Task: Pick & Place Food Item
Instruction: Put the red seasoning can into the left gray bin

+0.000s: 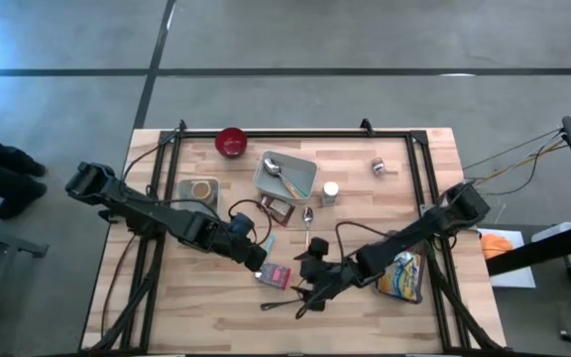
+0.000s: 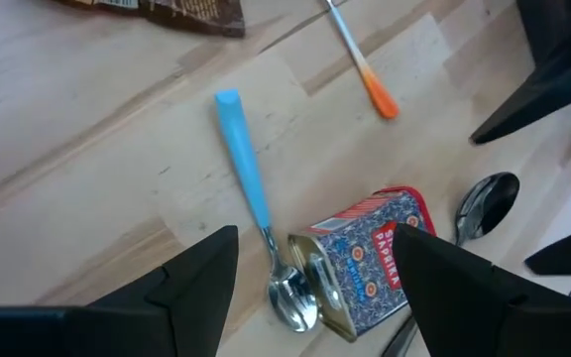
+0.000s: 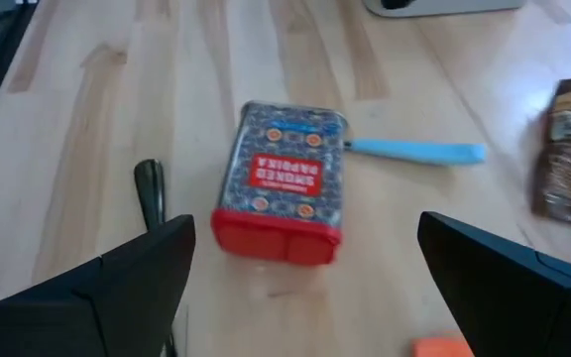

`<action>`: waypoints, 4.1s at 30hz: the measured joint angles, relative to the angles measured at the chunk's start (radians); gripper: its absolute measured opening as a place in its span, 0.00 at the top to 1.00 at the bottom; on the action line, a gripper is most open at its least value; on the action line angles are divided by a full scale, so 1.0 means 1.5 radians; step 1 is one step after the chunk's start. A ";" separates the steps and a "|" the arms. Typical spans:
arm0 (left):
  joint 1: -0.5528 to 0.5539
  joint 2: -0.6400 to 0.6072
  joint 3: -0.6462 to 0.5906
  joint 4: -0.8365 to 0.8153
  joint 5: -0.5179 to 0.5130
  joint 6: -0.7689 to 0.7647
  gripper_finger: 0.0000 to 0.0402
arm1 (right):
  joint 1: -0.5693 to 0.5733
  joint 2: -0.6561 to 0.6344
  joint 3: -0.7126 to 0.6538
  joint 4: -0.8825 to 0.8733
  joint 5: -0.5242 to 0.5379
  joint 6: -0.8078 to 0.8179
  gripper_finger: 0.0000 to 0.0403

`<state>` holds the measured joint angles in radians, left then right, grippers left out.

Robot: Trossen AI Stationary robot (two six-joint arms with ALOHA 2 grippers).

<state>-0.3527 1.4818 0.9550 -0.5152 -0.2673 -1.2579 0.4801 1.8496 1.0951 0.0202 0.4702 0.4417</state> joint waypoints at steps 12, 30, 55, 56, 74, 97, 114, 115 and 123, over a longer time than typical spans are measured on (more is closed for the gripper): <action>-0.002 0.000 0.000 0.000 0.010 0.000 0.33 | -0.014 0.110 0.099 0.002 -0.005 -0.009 0.05; -0.002 0.000 -0.001 0.000 0.009 0.005 0.33 | -0.039 0.158 0.114 -0.025 -0.003 0.010 0.05; -0.002 0.000 -0.001 0.002 0.009 0.008 0.33 | -0.050 0.164 0.111 -0.013 -0.035 -0.030 0.25; -0.002 0.000 -0.001 0.002 0.009 0.008 0.33 | -0.050 0.164 0.111 -0.014 -0.035 -0.029 0.25; -0.002 0.000 -0.001 0.049 0.052 0.041 0.33 | -0.020 0.151 0.174 -0.165 -0.037 -0.197 0.25; 0.000 0.000 -0.001 0.169 0.132 0.254 0.32 | 0.048 0.146 0.381 -0.531 0.023 -0.459 0.25; -0.001 -0.001 -0.001 0.213 0.131 0.338 0.26 | 0.057 0.145 0.424 -0.599 0.078 -0.472 0.25; -0.001 -0.001 -0.001 0.215 0.130 0.339 0.23 | 0.057 0.145 0.424 -0.600 0.081 -0.472 0.25; -0.003 0.001 -0.001 0.233 0.124 0.368 0.07 | 0.057 0.138 0.424 -0.597 0.091 -0.493 0.25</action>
<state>-0.3566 1.4840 0.9536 -0.1651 -0.0816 -0.7064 0.5655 2.0562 1.7306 -0.8757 0.6066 -0.2979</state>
